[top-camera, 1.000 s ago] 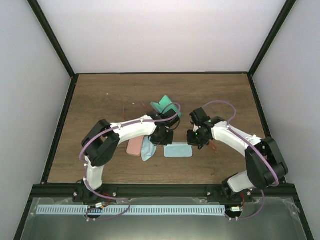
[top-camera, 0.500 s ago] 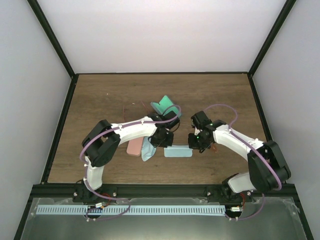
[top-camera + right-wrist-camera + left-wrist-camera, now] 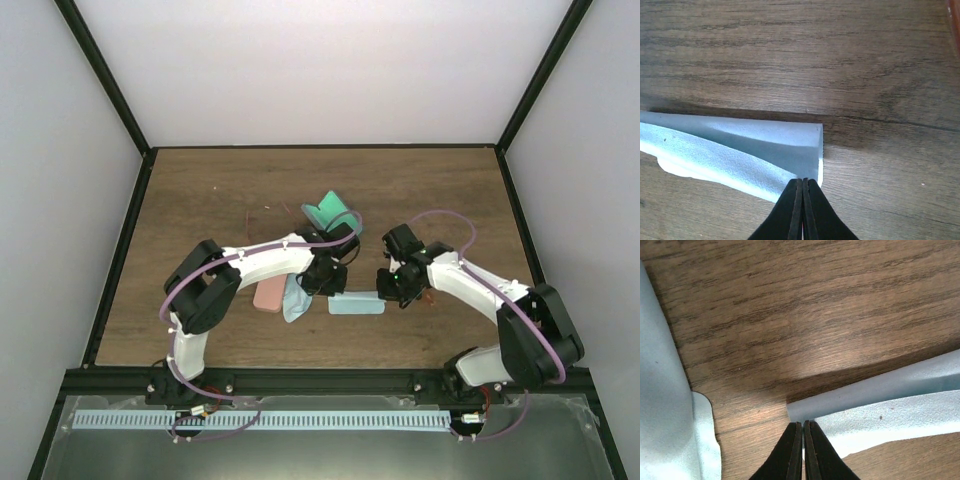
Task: Organize the sunglasses
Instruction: Fold the glasses cleaning cloth at the center of the board.
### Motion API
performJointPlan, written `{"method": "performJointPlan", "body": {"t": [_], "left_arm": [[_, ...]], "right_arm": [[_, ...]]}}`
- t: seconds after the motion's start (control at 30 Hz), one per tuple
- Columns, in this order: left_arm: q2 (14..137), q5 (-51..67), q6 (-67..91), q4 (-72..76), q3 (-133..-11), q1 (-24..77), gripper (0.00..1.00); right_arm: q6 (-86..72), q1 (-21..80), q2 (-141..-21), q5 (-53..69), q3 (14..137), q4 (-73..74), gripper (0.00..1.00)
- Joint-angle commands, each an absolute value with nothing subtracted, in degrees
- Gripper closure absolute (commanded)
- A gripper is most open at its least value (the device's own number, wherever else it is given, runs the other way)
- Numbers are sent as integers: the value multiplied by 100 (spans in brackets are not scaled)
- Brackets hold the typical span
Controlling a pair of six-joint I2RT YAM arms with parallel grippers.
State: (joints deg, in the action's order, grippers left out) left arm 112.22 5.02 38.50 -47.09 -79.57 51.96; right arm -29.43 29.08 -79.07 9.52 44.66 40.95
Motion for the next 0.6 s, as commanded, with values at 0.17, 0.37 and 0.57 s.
{"method": "performJointPlan", "body": {"t": [0.17,0.37,0.57], "left_arm": [[11087,512,3716,-4768,-7854,5220,96],[11109,551,3700,-4748,-7822,5215,96],[11138,563,3692,-4719,-7748,5221,96]], "right_arm": [[-3034,2962,-7739,976,4334,4128,99],[-3041,2958,-7749,971,4266,4096,99],[-3046,2962,-7765,963,4214,4052,99]]}}
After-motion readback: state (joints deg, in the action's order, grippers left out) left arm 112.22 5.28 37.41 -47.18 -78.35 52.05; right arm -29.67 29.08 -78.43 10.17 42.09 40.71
